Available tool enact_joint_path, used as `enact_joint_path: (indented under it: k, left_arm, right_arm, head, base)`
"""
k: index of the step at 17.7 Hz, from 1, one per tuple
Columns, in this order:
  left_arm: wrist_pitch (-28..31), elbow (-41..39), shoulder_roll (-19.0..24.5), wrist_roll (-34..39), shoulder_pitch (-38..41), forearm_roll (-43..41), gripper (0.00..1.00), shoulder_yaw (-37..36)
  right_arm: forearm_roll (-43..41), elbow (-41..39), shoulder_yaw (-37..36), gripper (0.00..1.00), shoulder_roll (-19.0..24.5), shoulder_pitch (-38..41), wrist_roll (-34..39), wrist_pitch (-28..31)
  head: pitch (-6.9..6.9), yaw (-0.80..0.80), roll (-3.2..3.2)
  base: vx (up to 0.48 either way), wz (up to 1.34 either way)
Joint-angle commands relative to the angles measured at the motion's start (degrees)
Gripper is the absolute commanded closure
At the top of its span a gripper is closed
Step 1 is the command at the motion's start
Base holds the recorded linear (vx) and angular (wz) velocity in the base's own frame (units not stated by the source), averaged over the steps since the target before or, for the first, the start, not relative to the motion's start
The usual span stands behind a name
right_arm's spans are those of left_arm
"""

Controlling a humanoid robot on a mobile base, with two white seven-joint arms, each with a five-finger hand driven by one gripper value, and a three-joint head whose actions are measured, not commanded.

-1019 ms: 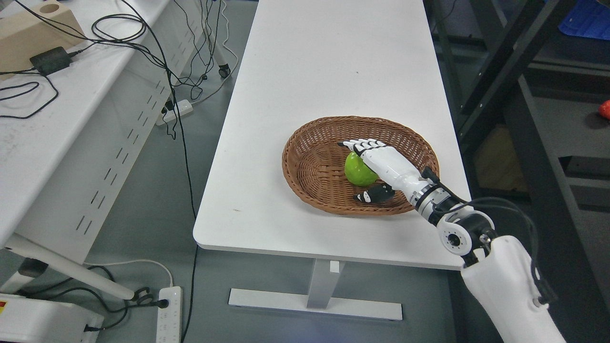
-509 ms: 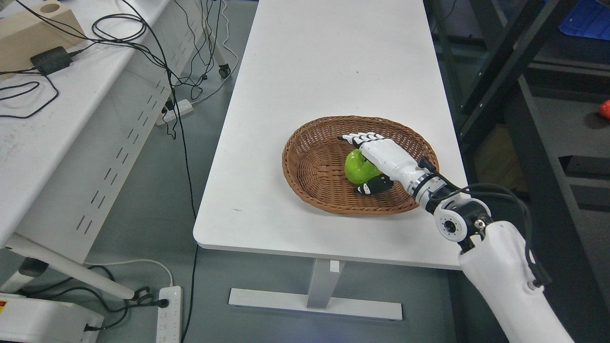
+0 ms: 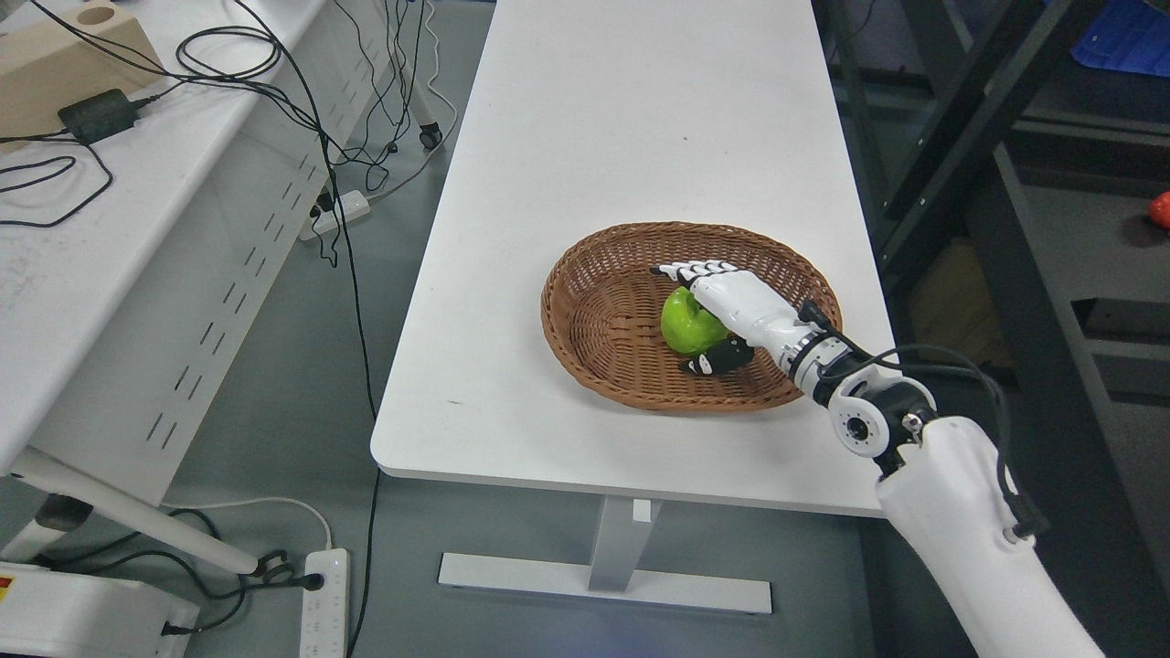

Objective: Place green apple on left shelf middle layer
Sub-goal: 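Close the right hand fingers around the green apple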

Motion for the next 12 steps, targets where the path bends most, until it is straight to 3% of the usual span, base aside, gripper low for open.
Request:
enact_joint_path:
  k: [1,4,7,8,12]
  left_arm:
    - [0.0,0.0,1.0,0.0,0.0,0.0,0.00,0.0]
    - [0.0,0.0,1.0,0.0,0.0,0.0,0.00,0.0]
    - [0.0,0.0,1.0,0.0,0.0,0.0,0.00,0.0]
    - [0.0,0.0,1.0,0.0,0.0,0.0,0.00,0.0]
    - [0.0,0.0,1.0,0.0,0.0,0.0,0.00,0.0]
  right_arm:
    - [1.1,2.6,0.6,0.43,0.2,-0.4,-0.5,-0.2]
    - [1.1,2.4,-0.8,0.81,0.5,-0.9,-0.5,0.1]
    - [0.9,2.4,-2.8,0.87,0.1,-1.4,-0.3,-0.1]
    - [0.7,2.4,-3.4,1.00,0.0,-1.3,-0.1,-0.1]
    - [0.2,2.0,-6.3,1.00,-0.1,-0.7,5.2,0.6]
  head:
    - [0.00,0.00,0.00]
    - [0.00,0.00,0.00]
    - [0.00,0.00,0.00]
    - [0.00,0.00,0.00]
    - [0.00,0.00,0.00]
  base:
    - [0.000,0.00]
    - [0.000,0.00]
    - [0.000,0.00]
    - [0.000,0.00]
    - [0.000,0.00]
